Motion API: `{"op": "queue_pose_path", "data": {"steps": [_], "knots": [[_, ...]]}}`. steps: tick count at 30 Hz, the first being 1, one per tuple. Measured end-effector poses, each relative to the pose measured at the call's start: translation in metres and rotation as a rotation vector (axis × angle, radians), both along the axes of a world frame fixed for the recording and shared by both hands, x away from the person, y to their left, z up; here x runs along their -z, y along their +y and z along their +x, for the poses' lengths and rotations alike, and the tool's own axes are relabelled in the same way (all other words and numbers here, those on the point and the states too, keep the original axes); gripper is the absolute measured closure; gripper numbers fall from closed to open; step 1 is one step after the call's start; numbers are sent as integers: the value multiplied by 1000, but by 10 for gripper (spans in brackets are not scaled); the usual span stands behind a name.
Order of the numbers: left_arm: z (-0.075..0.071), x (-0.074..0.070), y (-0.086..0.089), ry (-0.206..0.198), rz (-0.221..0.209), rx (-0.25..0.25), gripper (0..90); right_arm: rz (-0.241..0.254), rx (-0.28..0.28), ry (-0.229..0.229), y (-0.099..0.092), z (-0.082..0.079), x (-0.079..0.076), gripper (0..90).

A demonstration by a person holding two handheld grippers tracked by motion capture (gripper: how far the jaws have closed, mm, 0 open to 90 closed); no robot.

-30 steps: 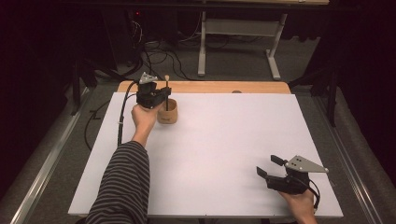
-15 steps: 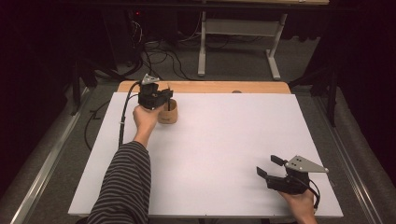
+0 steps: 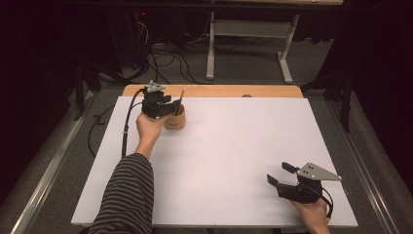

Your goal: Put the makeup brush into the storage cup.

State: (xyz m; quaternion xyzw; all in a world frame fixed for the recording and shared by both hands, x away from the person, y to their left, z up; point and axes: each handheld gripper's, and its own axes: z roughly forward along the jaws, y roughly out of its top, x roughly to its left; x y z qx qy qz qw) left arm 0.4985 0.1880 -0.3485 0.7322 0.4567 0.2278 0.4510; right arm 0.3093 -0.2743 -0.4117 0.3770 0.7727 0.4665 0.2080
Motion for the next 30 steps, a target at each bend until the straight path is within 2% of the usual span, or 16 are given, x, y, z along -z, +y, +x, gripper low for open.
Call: {"op": "queue_pose_path", "data": {"steps": [9,13,30], "knots": [[-14,-9,1,-26,-10,26,482,-4,8,-5,0,-1,-1,283],[-18,-12,0,-32,-1,41,468,-4,4,-2,0,-1,-1,283],[-27,-14,7,-19,-38,62,412,-1,2,0,0,0,-1,283]]}}
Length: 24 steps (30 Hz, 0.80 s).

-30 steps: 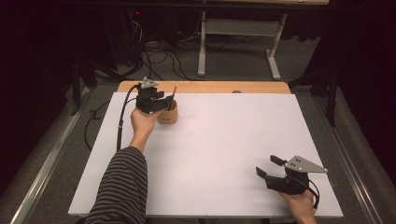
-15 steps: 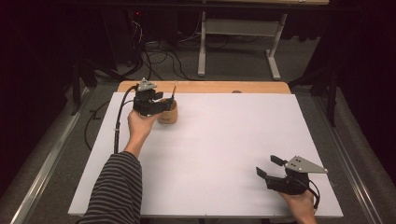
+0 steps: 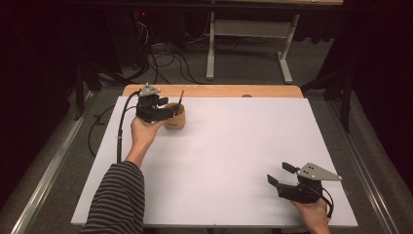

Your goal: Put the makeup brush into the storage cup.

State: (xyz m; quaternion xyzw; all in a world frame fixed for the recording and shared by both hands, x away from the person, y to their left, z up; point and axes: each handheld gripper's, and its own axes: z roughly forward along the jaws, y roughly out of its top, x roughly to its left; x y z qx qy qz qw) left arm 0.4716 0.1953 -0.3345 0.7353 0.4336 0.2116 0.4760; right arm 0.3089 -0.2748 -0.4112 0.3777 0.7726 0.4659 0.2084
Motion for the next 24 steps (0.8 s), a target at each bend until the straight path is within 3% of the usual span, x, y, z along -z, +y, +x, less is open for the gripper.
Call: {"op": "queue_pose_path", "data": {"steps": [24], "knots": [[-16,-8,10,-7,-21,14,369,2,4,1,0,0,0,284]]}}
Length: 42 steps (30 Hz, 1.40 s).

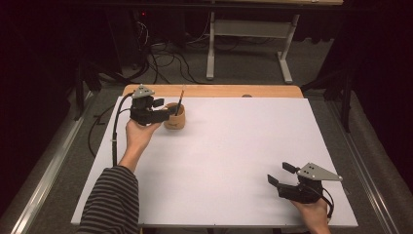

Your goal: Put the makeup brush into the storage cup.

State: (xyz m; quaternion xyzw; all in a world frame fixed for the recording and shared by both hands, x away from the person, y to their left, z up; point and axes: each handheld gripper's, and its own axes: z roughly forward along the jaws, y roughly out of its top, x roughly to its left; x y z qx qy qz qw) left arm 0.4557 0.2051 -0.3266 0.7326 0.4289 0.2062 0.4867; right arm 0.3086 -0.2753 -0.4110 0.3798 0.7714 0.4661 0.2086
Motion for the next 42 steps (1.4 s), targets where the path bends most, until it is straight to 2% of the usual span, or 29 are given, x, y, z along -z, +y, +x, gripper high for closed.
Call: {"op": "queue_pose_path", "data": {"steps": [17,23,42], "knots": [[-18,-11,7,-33,-13,16,369,2,1,-4,-1,-1,0,286],[-22,-11,6,-23,-15,28,368,3,3,-4,-1,-2,-1,286],[-40,-15,9,-37,-33,48,366,6,9,0,-2,-2,-1,286]]}}
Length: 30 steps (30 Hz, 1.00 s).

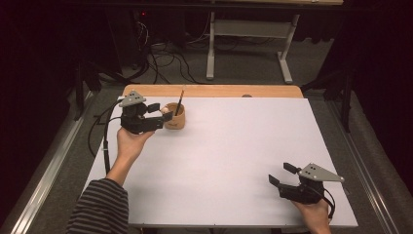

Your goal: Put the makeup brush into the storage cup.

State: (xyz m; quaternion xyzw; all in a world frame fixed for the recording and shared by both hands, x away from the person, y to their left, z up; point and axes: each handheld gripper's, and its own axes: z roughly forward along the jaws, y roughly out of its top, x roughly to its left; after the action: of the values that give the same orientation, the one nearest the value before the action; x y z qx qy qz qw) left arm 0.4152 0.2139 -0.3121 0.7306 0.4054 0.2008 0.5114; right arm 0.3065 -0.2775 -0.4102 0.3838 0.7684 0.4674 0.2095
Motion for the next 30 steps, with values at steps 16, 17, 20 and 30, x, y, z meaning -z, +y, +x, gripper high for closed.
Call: {"op": "queue_pose_path", "data": {"steps": [16,17,20,30], "knots": [[-14,1,8,-2,-19,9,369,-2,-3,-2,1,-1,0,286],[-15,1,8,-2,-19,11,370,-3,-2,-3,1,0,0,286],[-17,0,9,-3,-29,13,370,-5,-3,-3,1,0,0,286],[-27,-3,14,-10,-35,14,371,-5,-5,-5,1,0,0,286]]}}
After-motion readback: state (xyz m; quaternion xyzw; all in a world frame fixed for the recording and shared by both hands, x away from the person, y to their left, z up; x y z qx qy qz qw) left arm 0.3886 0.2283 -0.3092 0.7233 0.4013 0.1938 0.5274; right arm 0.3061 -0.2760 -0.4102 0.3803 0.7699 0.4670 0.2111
